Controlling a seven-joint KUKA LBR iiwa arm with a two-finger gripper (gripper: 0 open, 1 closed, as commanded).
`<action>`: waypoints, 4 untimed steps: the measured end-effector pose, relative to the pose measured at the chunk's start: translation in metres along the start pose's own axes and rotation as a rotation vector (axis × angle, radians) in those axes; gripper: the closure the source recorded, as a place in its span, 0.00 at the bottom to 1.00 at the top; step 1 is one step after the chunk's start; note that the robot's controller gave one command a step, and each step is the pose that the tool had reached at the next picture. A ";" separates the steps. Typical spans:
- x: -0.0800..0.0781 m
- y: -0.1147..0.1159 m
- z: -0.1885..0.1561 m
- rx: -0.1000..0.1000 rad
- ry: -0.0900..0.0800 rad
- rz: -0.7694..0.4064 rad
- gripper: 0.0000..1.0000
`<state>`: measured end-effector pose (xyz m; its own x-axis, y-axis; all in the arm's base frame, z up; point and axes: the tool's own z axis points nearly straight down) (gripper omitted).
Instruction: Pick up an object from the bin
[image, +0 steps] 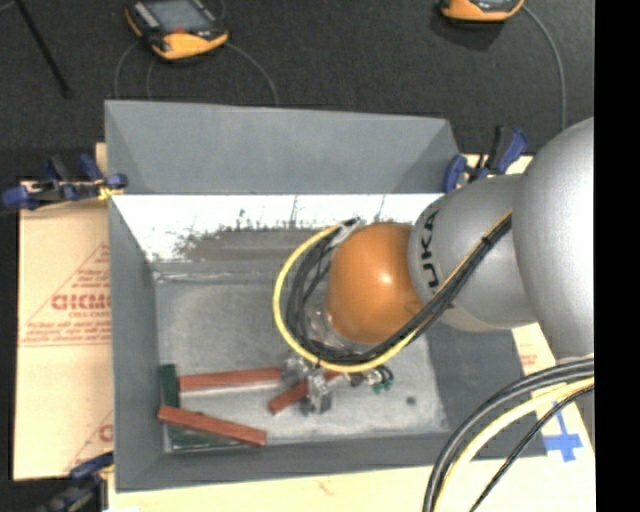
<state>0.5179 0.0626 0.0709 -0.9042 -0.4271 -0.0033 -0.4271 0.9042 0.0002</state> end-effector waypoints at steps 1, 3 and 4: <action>0.001 0.000 -0.053 -0.001 0.007 -0.007 1.00; 0.017 -0.003 -0.046 -0.001 0.004 -0.005 1.00; 0.006 0.015 -0.072 0.001 0.001 -0.144 1.00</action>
Offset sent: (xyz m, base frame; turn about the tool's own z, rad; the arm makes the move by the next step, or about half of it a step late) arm -0.0332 -0.0223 -0.0009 -0.0104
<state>0.5060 0.0741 0.1424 -0.8338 -0.5521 -0.0024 -0.5521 0.8338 -0.0016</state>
